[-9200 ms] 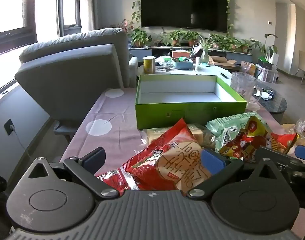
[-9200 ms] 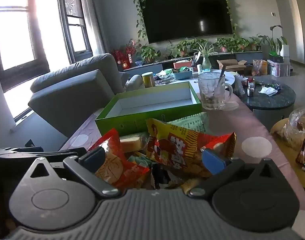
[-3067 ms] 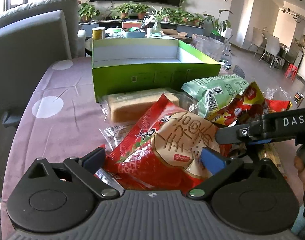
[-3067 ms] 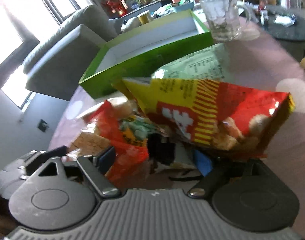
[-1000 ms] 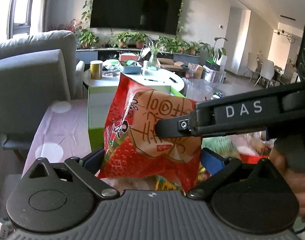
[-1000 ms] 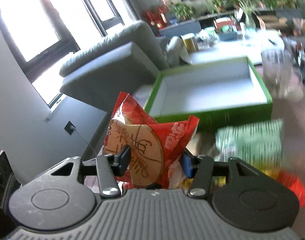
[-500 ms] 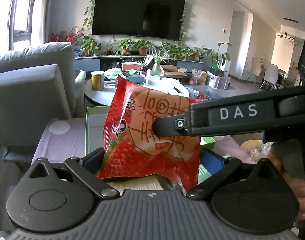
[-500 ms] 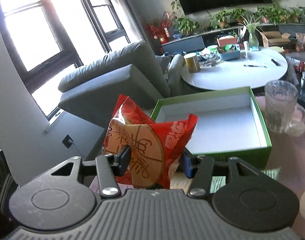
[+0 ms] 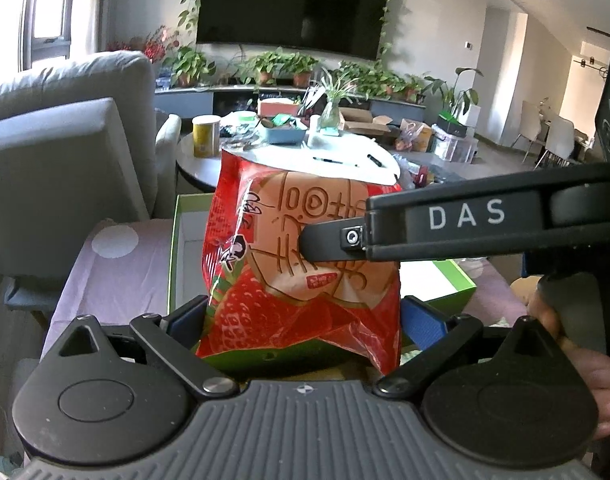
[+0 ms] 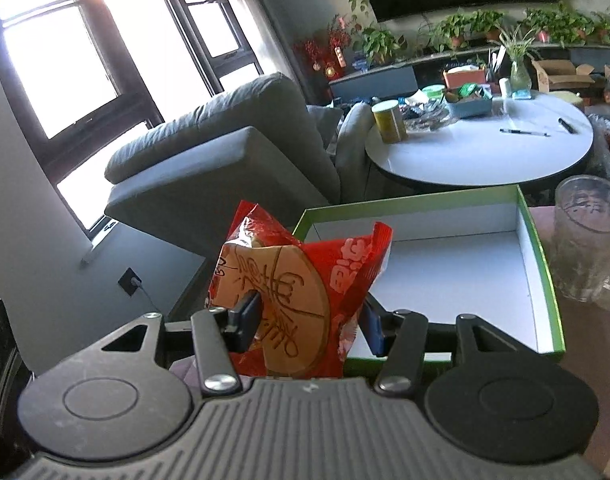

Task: Organize snacks
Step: 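Lift the red cake-print bag with the right gripper and drop it into the green box, then move the right gripper back to the pile and grasp the red-silver snack pack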

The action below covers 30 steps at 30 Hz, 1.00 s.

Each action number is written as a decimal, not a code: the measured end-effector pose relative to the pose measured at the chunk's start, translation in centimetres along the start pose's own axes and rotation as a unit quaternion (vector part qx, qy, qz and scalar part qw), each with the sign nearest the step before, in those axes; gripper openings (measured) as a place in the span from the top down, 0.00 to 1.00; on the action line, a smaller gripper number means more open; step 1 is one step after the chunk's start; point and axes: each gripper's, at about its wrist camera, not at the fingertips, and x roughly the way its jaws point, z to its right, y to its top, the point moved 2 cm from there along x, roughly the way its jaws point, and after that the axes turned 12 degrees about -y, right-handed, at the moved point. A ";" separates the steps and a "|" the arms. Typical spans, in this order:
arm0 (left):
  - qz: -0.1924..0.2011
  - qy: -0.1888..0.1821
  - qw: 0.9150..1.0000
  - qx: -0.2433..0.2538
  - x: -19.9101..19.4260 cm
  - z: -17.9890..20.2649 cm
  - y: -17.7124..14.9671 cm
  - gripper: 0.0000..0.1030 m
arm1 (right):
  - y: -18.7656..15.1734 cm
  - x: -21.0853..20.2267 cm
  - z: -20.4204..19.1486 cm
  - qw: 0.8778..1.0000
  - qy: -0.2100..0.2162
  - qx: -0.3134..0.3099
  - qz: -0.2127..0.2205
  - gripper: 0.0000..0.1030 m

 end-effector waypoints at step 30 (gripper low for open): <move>-0.003 0.033 0.999 -0.022 1.7 -2.6 -1.5 0.03 | -0.3 1.5 0.5 0.999 -0.034 0.004 0.041 0.42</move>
